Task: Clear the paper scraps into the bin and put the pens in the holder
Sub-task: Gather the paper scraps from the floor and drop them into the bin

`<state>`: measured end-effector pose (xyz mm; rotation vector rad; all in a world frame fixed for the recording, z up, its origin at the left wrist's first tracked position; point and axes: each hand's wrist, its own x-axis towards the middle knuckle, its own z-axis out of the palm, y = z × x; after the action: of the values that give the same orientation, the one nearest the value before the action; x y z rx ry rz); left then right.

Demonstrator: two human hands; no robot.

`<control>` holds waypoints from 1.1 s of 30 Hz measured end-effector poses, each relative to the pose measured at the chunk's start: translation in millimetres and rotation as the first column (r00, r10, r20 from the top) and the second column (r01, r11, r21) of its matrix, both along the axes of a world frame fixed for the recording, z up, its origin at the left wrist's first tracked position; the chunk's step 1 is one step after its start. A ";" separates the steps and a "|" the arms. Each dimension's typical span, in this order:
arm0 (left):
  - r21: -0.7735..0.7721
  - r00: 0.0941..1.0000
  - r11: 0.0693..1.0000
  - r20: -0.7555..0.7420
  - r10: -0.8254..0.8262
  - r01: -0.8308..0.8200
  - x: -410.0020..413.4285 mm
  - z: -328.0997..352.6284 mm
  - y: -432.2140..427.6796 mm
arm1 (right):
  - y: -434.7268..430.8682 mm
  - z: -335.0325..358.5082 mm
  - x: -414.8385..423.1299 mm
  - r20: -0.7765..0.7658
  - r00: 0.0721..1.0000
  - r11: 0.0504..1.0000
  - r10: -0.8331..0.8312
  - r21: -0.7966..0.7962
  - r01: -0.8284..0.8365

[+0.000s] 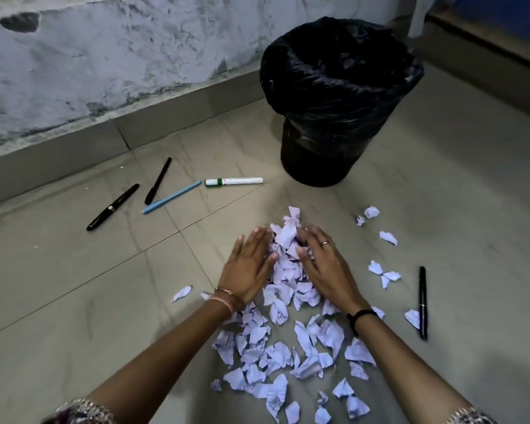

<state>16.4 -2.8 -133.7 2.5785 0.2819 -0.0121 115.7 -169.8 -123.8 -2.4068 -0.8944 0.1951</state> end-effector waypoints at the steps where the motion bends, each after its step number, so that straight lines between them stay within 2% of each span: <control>1: -0.047 0.999 0.998 0.014 0.031 -0.030 2.0 2.5 -0.6 | -9.2 2.9 7.7 0.012 0.997 0.997 -0.074 0.023 0.074; 3: -0.095 0.996 0.992 0.026 0.086 -0.083 7.3 5.7 1.3 | -31.2 6.0 28.7 0.038 0.970 0.970 -0.239 0.055 0.236; 6: -0.078 0.992 0.990 0.024 0.121 -0.119 15.6 6.5 5.8 | -65.9 2.1 59.2 0.063 0.903 0.905 -0.426 0.046 0.423; 9: -0.072 0.993 0.991 0.035 0.116 -0.113 23.5 4.2 0.8 | -89.8 -7.9 78.2 0.061 0.879 0.877 -0.473 -0.062 0.476; 12: -0.061 0.997 0.996 0.043 0.068 -0.066 30.3 1.8 -9.3 | -91.9 -16.7 90.7 0.070 0.918 0.912 -0.390 -0.111 0.395; 16: -0.034 0.999 0.999 0.040 0.008 -0.007 38.8 -1.1 -16.9 | -70.9 -24.5 78.7 0.099 0.982 0.973 -0.160 -0.155 0.174; 19: -0.028 0.999 0.999 0.015 -0.045 0.046 39.5 -5.4 -19.3 | -46.7 -22.6 48.6 0.084 0.996 0.993 -0.014 -0.113 0.023; 21: -0.078 0.995 0.992 0.003 -0.102 0.102 33.2 -2.9 -23.6 | -33.5 -19.3 23.1 0.035 0.997 0.997 0.071 -0.035 -0.070; 23: -0.142 0.992 0.982 0.042 -0.122 0.127 23.6 7.4 -26.7 | -25.9 -11.9 3.8 -0.064 0.996 0.994 0.067 0.091 -0.061; 26: -0.166 0.994 0.985 0.107 -0.029 0.046 14.1 26.1 -19.1 | -13.7 0.8 9.2 -0.124 0.990 0.975 -0.066 0.204 0.090; 29: -0.198 1.000 0.980 0.020 0.014 -0.010 12.1 30.9 -1.9 | 1.2 12.4 27.7 -0.208 0.978 0.990 -0.007 0.137 0.036; 31: -0.229 0.997 0.973 -0.067 -0.037 0.021 9.8 31.2 6.2 | 8.1 18.5 30.7 -0.267 0.959 0.996 0.092 0.017 -0.090; 33: -0.265 0.987 0.960 -0.105 -0.120 0.089 4.3 33.2 8.5 | 5.8 20.4 24.3 -0.234 0.956 0.981 0.177 -0.040 -0.191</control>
<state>20.6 5.7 -100.5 2.3317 0.1743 -0.2285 140.0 -164.0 -103.4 -2.2961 -1.0150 0.5688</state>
